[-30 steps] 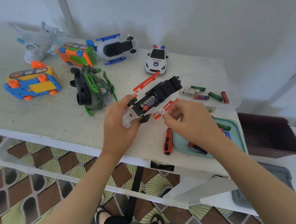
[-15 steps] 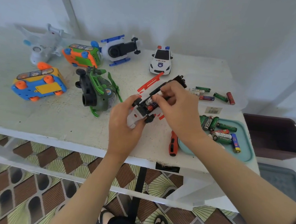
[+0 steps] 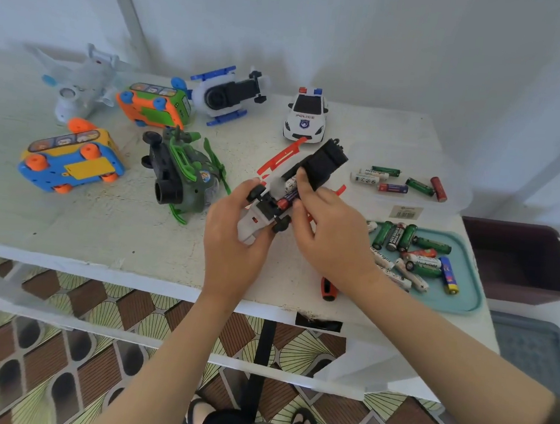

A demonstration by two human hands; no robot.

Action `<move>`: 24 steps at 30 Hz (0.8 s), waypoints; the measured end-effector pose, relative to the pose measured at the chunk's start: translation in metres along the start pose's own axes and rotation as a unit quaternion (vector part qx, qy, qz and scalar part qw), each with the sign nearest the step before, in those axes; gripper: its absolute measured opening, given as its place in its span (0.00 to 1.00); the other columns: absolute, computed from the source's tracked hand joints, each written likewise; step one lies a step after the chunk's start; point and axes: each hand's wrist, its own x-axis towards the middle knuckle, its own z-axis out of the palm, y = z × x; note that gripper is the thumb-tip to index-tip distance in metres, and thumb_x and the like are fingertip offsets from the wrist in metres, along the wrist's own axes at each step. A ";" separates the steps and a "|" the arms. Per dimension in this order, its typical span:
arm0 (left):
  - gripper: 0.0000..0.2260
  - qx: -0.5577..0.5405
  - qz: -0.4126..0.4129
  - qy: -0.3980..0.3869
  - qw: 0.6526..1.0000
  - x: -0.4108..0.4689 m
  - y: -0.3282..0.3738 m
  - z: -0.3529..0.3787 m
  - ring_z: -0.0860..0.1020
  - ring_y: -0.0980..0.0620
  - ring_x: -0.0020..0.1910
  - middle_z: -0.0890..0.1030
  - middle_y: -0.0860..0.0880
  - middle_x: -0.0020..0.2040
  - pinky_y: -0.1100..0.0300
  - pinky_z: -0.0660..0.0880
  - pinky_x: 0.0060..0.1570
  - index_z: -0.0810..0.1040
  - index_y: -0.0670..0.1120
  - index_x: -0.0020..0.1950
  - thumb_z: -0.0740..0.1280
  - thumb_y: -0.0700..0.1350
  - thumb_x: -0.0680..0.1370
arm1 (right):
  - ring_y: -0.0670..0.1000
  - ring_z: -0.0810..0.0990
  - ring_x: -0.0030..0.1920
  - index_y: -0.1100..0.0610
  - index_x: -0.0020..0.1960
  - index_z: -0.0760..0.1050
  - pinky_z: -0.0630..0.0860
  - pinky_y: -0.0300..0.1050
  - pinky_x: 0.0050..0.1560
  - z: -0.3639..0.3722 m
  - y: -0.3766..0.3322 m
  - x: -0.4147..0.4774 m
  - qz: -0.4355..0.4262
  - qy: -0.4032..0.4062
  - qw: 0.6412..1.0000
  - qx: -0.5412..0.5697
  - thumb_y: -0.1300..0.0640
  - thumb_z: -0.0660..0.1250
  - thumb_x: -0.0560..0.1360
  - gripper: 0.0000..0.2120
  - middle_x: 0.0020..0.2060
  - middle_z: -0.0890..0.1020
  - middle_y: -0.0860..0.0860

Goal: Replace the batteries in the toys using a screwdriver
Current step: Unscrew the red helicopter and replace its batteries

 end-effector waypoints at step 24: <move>0.24 -0.005 0.008 0.000 1.000 0.000 -0.001 0.001 0.73 0.55 0.51 0.75 0.53 0.54 0.70 0.68 0.55 0.69 0.48 0.67 0.71 0.49 0.74 | 0.42 0.64 0.24 0.55 0.46 0.78 0.64 0.33 0.29 -0.040 0.011 0.026 0.179 0.097 0.940 0.275 0.62 0.69 0.76 0.02 0.23 0.68 0.47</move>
